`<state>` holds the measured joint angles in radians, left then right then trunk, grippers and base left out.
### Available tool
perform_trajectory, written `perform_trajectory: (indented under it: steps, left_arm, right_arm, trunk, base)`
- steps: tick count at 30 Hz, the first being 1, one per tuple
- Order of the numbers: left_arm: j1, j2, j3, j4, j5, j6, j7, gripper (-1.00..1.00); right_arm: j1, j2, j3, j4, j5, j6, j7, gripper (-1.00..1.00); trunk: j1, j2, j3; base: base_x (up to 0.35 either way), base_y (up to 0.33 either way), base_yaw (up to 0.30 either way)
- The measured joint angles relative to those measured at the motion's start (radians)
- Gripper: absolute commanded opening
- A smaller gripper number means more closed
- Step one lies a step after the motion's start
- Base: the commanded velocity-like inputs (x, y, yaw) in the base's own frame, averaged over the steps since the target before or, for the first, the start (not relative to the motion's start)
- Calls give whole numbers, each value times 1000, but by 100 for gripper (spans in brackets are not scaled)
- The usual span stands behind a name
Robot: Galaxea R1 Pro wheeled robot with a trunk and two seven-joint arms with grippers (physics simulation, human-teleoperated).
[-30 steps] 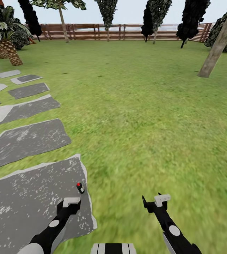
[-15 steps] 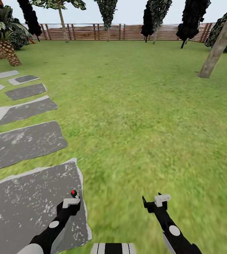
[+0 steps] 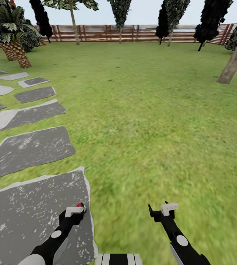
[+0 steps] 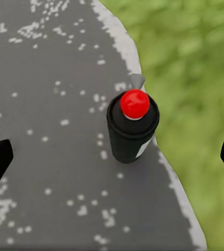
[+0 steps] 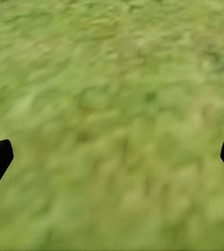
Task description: Pick up the pesticide atomizer in the garden and spray insectifuge to fully cover both potted plants in the garden.
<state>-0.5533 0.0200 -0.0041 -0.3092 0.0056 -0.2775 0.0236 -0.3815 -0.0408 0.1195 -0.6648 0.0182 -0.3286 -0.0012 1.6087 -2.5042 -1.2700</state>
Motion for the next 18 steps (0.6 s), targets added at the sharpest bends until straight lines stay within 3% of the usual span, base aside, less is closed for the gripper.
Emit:
perform_trajectory:
  steps: [5,18]
  left_arm:
    - [0,0,0,2,0,-1,0,100]
    - [0,-2,-1,1,-8,-42,-1,100]
  right_arm:
    - [0,0,0,0,0,-1,0,100]
    - [0,0,0,0,0,-2,0,100]
  trunk:
    - [1,0,-4]
    - [6,-3,-70]
  base:
    - [0,0,7]
    - [0,0,0]
